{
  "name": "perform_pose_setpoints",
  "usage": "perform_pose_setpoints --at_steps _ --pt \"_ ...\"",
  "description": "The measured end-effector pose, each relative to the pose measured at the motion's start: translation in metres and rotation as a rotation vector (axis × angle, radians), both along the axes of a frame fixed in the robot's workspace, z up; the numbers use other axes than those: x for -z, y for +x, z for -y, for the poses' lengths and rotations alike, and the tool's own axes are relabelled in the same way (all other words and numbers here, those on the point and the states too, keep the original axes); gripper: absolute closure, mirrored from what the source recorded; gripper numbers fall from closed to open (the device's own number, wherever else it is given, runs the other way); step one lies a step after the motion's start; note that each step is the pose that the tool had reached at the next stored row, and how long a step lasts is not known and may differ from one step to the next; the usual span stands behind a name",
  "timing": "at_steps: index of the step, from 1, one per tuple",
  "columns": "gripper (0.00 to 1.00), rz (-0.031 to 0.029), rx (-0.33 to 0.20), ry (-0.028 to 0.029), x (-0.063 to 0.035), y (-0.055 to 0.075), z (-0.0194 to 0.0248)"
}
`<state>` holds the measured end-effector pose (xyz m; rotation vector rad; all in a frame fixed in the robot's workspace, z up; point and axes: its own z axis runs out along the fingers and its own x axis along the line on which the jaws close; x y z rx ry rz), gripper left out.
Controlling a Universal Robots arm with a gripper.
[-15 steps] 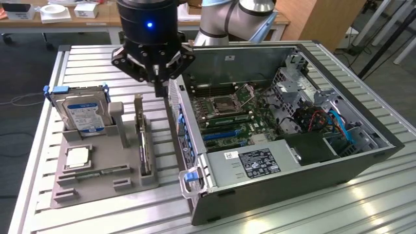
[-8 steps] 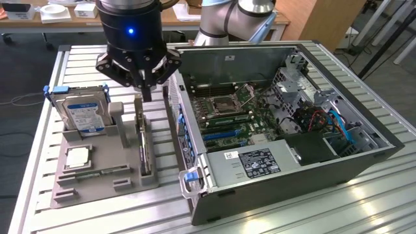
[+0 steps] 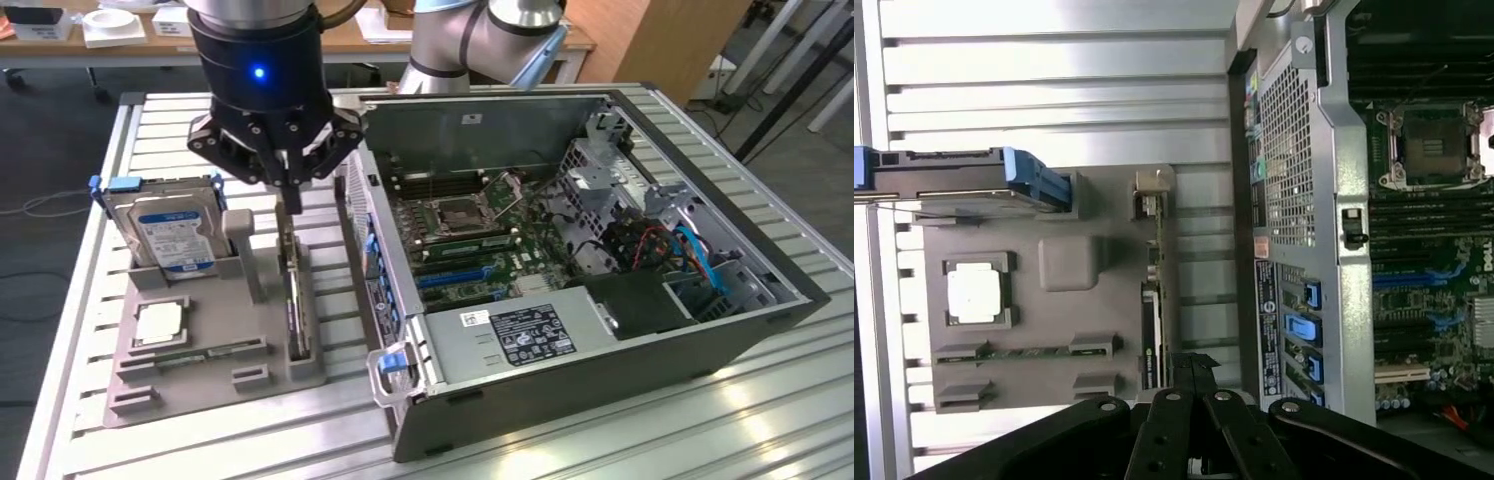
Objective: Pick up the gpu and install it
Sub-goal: 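Reach for the gpu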
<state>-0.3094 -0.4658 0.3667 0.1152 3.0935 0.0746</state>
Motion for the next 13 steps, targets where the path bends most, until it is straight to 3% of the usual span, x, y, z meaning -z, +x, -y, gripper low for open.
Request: perform_pose_setpoints --at_steps 2,13 --pt "0.9 -0.0046 0.0 0.0 0.0006 -0.0008 -0.0002" --pt "0.9 -0.0124 0.0 0.0002 0.006 -0.005 -0.0012"
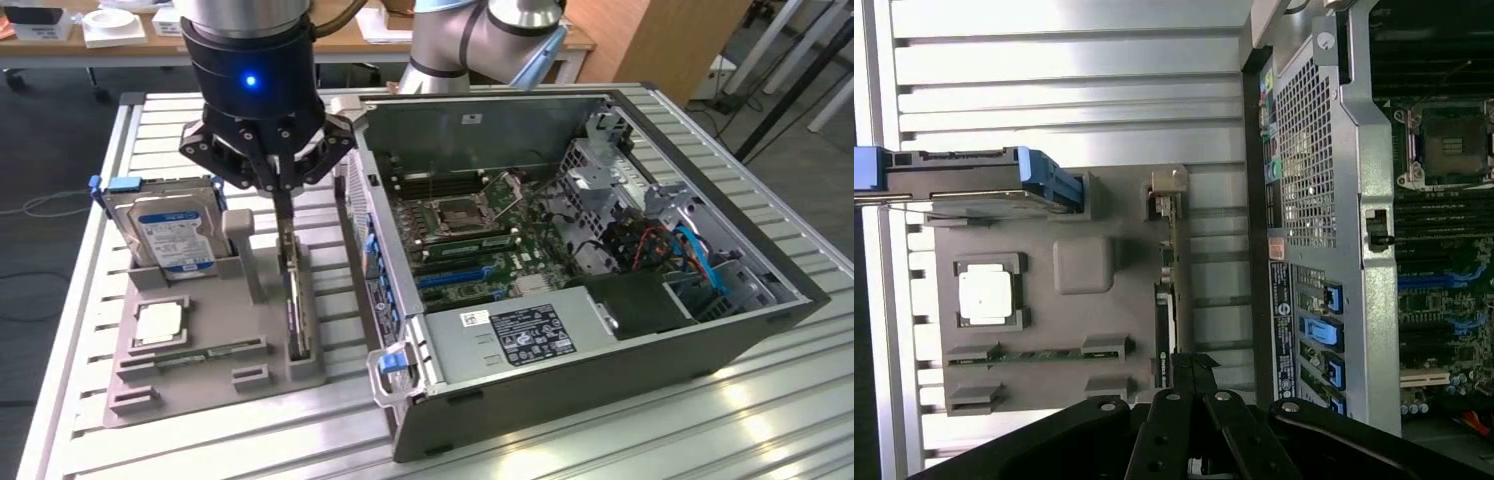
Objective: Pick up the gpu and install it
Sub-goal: 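Reach for the gpu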
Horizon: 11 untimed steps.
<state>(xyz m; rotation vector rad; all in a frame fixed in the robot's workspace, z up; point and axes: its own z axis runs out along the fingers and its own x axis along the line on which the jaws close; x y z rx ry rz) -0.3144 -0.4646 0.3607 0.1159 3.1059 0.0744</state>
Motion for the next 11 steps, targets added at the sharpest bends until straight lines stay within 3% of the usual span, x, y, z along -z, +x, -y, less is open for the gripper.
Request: perform_pose_setpoints --at_steps 3,11 --pt "0.9 -0.0028 0.0 -0.0002 0.0017 -0.0006 0.0" --pt "0.9 -0.0031 0.0 -0.0001 0.0022 -0.0008 0.0"
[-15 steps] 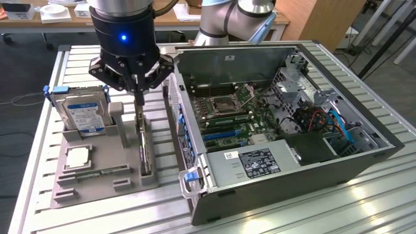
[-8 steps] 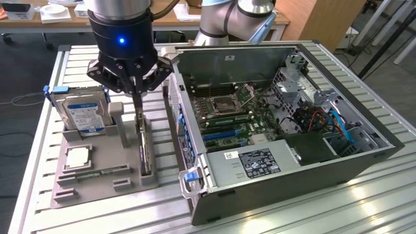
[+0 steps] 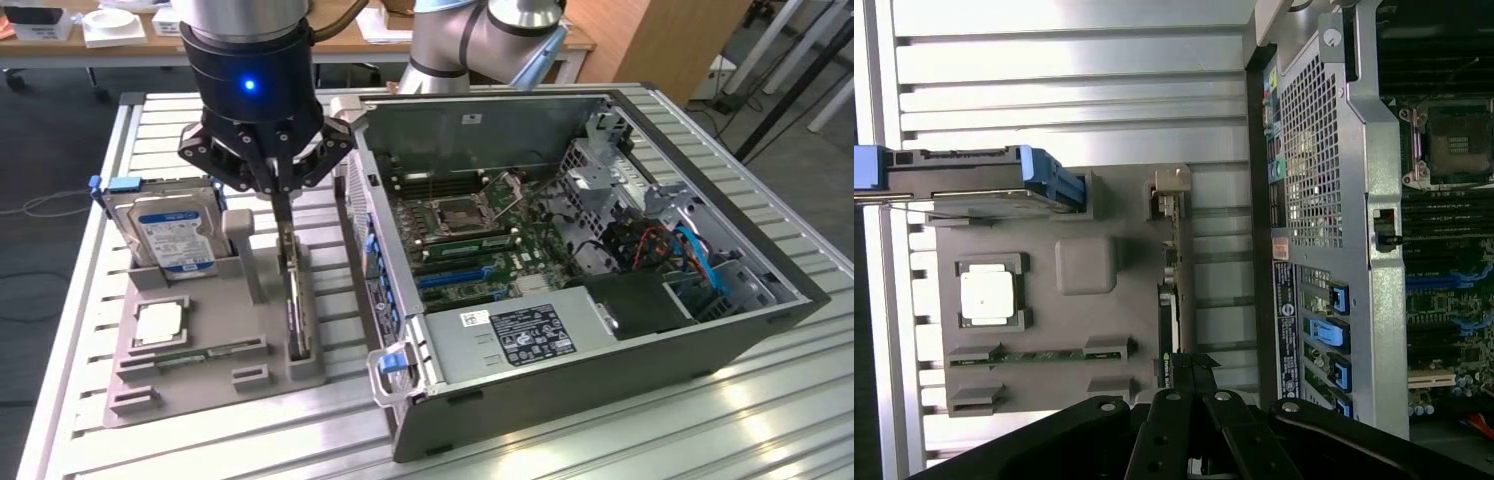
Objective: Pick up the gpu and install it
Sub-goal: 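Reach for the gpu, then pick up the gpu and move the gpu toward the slot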
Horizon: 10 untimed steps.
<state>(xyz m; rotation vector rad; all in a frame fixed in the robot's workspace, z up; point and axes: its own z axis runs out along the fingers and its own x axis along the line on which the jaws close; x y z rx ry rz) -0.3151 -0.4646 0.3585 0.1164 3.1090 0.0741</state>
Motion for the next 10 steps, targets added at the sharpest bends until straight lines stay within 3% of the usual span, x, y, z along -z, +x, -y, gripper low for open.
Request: perform_pose_setpoints --at_steps 10 --pt "0.9 -0.0005 0.0 0.0 0.0001 0.0001 0.0"
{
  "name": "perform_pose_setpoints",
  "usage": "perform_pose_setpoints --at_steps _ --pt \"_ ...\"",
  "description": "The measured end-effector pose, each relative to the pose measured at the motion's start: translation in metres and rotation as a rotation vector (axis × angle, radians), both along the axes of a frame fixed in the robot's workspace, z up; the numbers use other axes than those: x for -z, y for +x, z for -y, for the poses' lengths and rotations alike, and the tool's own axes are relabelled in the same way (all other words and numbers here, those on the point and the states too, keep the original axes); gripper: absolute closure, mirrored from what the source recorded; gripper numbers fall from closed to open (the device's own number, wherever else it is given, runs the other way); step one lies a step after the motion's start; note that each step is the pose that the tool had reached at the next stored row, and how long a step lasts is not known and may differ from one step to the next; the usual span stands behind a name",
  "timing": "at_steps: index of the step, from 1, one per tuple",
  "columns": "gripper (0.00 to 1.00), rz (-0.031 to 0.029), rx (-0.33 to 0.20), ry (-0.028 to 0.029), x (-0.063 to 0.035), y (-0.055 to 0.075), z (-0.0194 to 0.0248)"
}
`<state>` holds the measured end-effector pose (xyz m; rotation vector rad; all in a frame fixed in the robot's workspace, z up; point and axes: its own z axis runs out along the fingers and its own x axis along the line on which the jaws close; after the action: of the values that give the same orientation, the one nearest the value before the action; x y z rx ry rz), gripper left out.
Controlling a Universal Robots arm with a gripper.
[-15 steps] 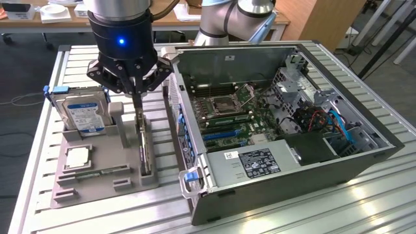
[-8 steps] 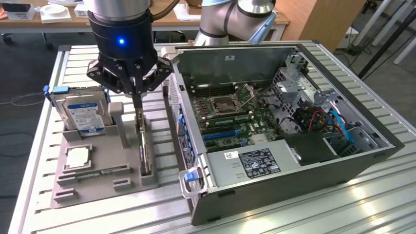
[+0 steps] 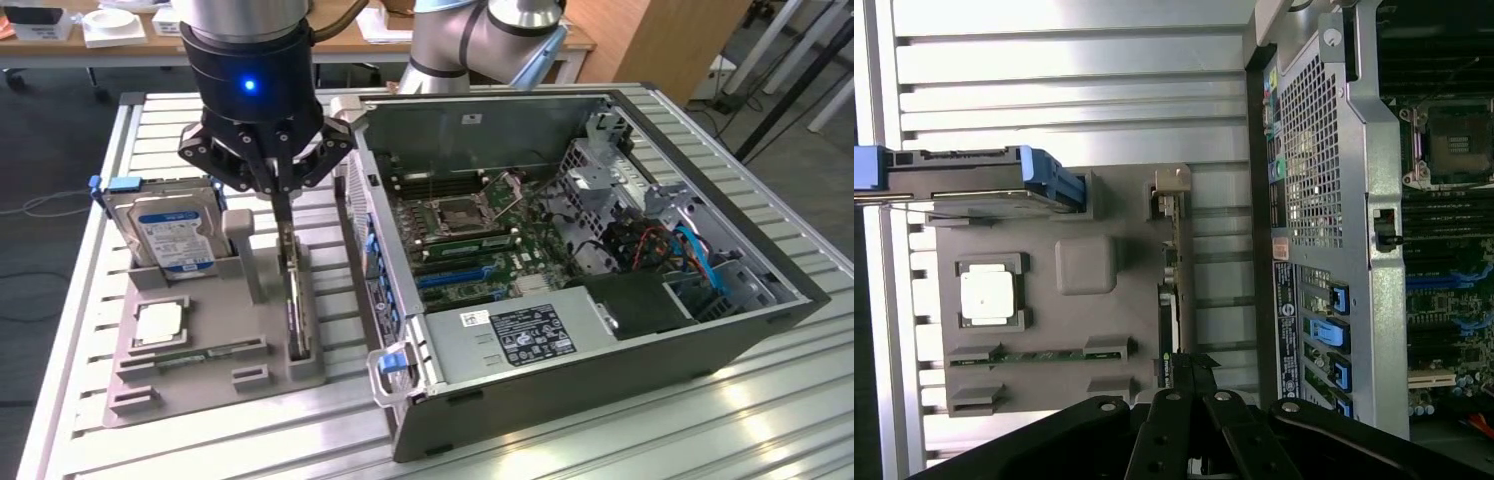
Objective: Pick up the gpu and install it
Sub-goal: 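Pick up the gpu and move the gpu toward the slot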
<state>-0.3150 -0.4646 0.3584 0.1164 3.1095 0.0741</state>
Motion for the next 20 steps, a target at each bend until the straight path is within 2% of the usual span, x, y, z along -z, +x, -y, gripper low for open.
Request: perform_pose_setpoints --at_steps 12,14,17,20 --pt "0.89 0.0003 0.0 0.0 0.0 0.0 0.0" --pt "0.77 0.0004 0.0 -0.0001 0.0 0.0 0.0" --pt "0.71 0.0003 0.0 -0.0001 0.0 0.0 0.0" --pt "0.53 0.0003 0.0 -0.0001 0.0 0.0 0.0"
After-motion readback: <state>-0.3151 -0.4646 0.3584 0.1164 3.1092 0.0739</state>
